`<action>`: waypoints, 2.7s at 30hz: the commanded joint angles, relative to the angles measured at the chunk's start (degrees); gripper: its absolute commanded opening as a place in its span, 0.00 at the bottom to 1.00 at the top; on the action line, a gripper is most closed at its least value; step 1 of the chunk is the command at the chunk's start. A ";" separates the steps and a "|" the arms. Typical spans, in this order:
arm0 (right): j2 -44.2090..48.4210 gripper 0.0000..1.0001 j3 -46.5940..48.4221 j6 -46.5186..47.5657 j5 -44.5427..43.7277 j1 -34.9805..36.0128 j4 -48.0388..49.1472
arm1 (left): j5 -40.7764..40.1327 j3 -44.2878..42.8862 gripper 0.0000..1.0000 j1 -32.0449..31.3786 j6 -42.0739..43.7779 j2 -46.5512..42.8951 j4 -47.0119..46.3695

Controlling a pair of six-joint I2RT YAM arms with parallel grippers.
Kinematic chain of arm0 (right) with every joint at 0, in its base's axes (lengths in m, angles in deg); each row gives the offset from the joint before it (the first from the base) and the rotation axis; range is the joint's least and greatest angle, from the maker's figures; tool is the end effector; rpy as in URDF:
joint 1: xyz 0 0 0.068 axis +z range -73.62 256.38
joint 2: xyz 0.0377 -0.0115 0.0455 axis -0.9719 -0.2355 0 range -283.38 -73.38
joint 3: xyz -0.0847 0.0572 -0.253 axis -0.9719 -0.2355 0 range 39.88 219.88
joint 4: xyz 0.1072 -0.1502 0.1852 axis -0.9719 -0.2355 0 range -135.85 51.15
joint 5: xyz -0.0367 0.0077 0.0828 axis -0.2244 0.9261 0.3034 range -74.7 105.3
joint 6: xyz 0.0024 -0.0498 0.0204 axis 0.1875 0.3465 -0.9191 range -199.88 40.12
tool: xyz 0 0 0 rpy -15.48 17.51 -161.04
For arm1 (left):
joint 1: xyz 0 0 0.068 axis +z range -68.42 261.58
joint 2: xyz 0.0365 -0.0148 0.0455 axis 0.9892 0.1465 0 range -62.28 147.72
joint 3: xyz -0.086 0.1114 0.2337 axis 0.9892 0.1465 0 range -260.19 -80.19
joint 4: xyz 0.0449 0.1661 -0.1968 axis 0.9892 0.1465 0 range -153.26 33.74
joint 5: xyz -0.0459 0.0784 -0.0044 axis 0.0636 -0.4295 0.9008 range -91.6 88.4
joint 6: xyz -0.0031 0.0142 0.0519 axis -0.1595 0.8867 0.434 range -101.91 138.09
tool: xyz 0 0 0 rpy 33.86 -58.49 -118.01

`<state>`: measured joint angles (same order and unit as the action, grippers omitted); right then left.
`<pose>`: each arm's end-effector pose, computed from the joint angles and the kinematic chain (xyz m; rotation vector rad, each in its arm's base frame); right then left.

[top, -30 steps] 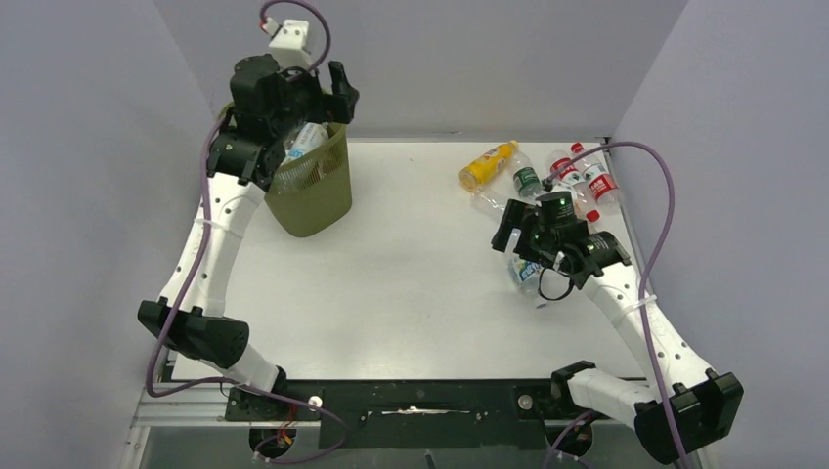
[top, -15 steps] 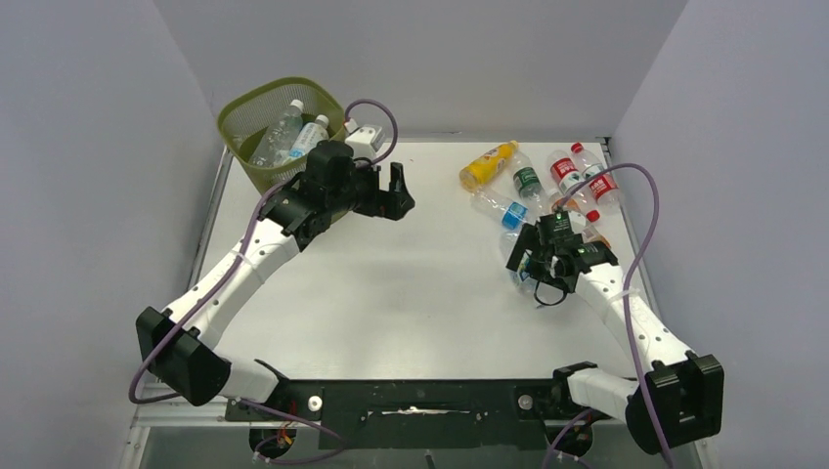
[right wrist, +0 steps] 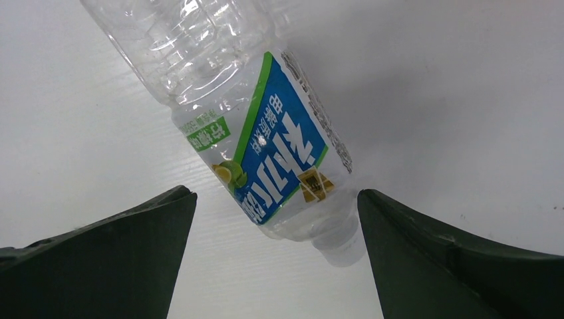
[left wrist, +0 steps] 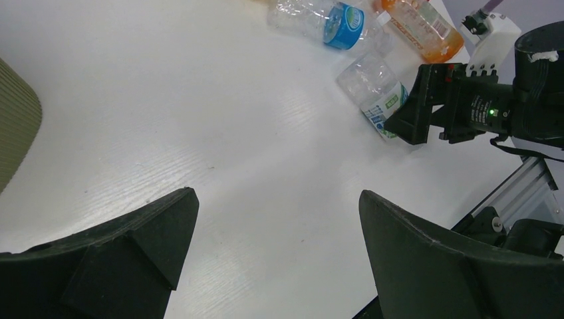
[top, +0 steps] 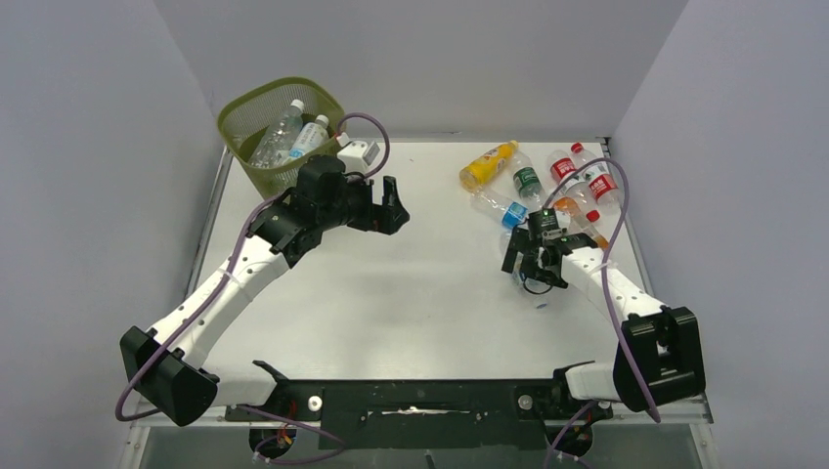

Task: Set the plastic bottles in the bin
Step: Pick up the plastic bottle at the center of the board.

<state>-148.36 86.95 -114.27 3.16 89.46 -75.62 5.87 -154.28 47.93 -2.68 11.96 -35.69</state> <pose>0.2381 0.0477 0.2085 0.5531 2.5966 -0.0182 0.2391 -0.1646 0.3761 0.3219 2.1049 -0.7112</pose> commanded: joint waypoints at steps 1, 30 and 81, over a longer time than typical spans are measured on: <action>-1.76 0.98 0.23 2.82 1.20 -0.26 4.68 | -0.49 0.33 0.94 -0.88 -0.03 -0.63 1.32; -4.56 0.32 4.93 -1.74 6.41 25.14 8.83 | -2.02 1.67 0.94 -2.46 -2.78 0.45 3.45; -16.69 0.63 11.31 -1.70 2.83 15.13 5.08 | -3.51 5.38 0.94 -2.44 -3.90 1.43 2.58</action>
<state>-169.14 99.46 -117.11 5.43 104.85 -74.42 1.08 -149.23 45.65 -5.50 14.67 -30.01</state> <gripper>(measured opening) 0.713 0.937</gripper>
